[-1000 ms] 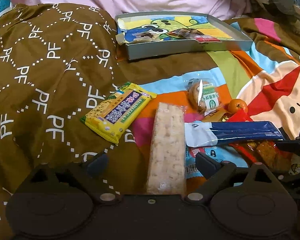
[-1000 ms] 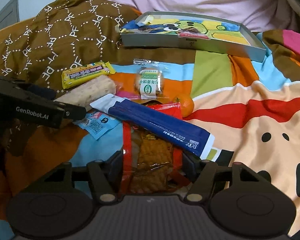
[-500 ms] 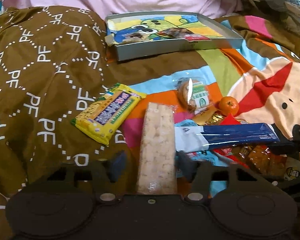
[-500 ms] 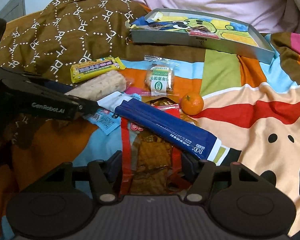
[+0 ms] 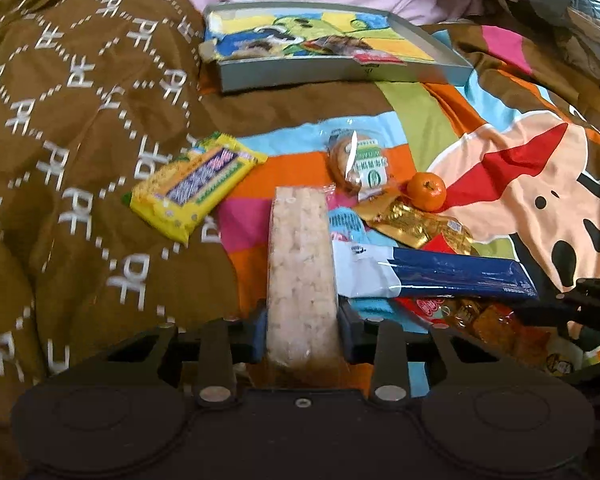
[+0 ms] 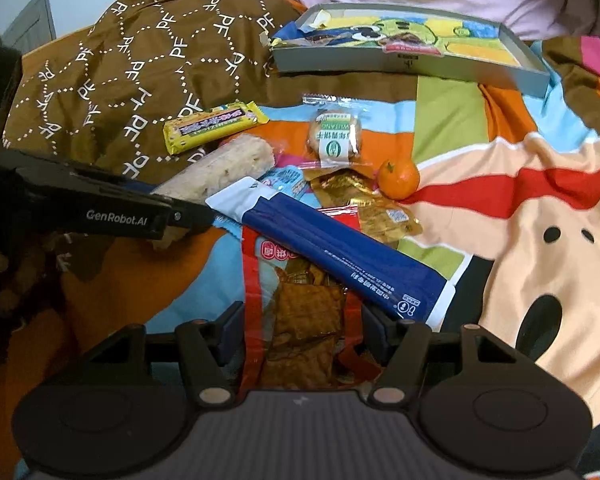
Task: Organize snacks
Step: 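Grasp the white rice-cracker bar with the left tool while the right tool grasps the red spicy-strip packet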
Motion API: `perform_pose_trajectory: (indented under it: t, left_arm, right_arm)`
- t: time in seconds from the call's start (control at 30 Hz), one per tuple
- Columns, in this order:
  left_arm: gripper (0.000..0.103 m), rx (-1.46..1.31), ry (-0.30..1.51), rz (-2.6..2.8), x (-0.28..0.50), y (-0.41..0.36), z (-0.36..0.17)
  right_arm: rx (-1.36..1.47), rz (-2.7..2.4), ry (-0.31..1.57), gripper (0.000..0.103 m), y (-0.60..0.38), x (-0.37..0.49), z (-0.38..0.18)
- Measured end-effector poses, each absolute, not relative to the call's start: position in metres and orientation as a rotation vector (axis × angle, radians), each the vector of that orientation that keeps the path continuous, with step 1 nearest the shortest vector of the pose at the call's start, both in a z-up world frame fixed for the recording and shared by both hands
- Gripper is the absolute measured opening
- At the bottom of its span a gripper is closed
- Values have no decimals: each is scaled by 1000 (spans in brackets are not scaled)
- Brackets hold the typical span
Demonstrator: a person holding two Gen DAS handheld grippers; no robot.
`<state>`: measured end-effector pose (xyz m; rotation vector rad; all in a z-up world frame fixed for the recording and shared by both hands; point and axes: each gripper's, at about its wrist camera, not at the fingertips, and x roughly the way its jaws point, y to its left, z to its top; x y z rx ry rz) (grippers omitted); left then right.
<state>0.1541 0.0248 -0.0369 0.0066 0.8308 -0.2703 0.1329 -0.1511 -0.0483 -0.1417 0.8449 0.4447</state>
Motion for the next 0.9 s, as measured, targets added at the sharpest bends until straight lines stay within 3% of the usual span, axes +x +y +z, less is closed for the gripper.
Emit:
perform_pose_trajectory:
  t: [0.23,0.47,0.53,0.67,0.77,0.9]
  left_arm:
    - [40,14,848,-251,138,22,-35]
    - [60,66,810,-259,147,15,-38]
    - [60,62,807,-259,151,14,-39]
    - [54,44,804,-243,155,18,-40]
    - [40,32,811,-240,156,20,-39]
    - [36,44,814,-247,151,18,-39]
  right_arm:
    - [-152,478,870,71,-153,124,-52]
    - [-170,477,872,77,-149,125,-55]
    - [-166,478,880,79,-148,127,-57]
    - [-170,474,883,79,-147,126,-58]
    - [-190,460,866,68,-145,123,-58]
    - [-213,465,849,65,-145,119,-56]
